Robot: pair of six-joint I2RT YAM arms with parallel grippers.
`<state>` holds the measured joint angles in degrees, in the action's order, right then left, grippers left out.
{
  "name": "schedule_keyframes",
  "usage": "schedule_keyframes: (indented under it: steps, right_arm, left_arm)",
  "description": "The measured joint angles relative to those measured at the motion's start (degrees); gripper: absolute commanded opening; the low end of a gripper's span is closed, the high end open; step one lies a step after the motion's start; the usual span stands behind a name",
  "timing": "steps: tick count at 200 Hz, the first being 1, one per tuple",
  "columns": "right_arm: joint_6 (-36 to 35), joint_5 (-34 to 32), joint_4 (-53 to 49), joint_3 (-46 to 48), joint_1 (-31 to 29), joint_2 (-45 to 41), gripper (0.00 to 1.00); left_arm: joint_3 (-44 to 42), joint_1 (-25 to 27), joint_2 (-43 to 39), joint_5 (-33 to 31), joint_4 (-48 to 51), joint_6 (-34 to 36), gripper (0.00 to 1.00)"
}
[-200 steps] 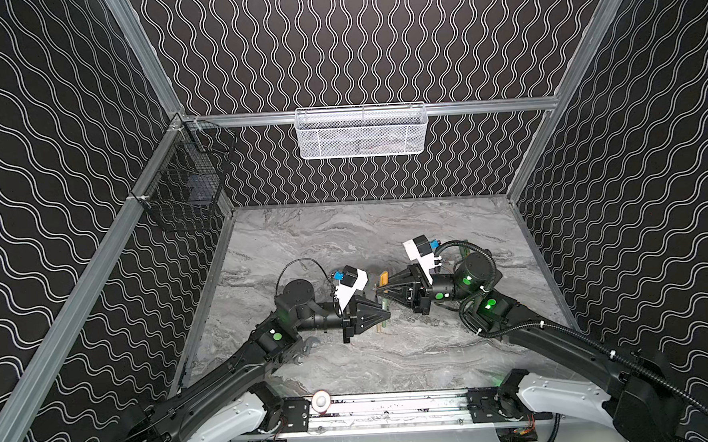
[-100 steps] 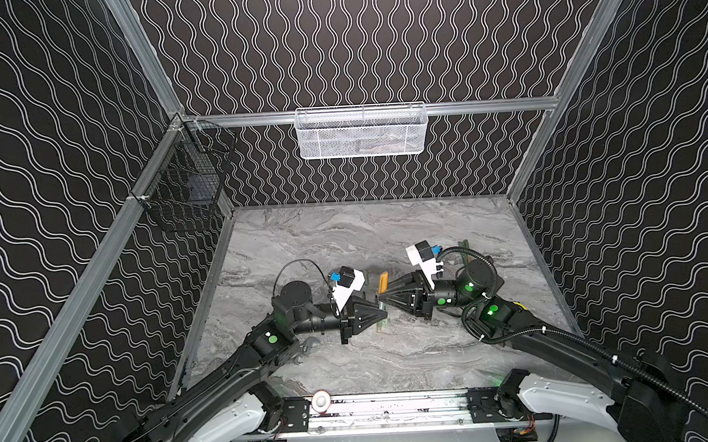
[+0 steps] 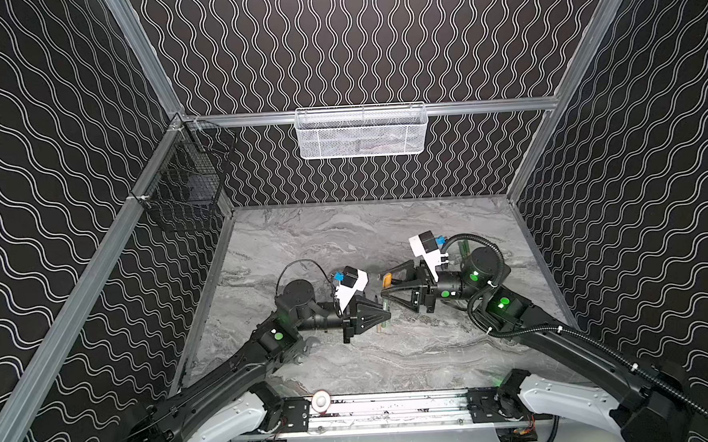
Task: Insert the pens into the pen caps
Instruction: 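Press the tan cap further down the green pen while the left gripper holds it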
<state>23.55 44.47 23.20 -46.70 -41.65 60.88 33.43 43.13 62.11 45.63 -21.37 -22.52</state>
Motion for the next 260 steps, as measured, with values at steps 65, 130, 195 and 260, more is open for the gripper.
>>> schedule_keyframes:
  steps: [65, 130, 195, 260]
  right_arm:
    - [-1.1, 1.5, -1.6, -0.6, 0.9, 0.0, 0.21]
    - [-1.2, 1.8, -0.5, 1.7, 0.9, -1.4, 0.03]
    - [0.9, -5.9, 2.8, 5.8, -1.4, -4.7, 0.00]
    - [0.9, -19.5, 3.4, 8.4, -5.8, -8.0, 0.00]
  left_arm:
    - [-0.5, 0.0, -0.9, -0.4, -0.3, 0.0, 0.00]
    - [-0.5, 0.0, -1.1, -1.1, 1.1, -0.6, 0.00]
    - [3.0, 0.1, -0.2, -1.7, 6.5, 1.0, 0.00]
    - [7.9, 0.3, 0.4, -5.1, 13.4, 4.9, 0.00]
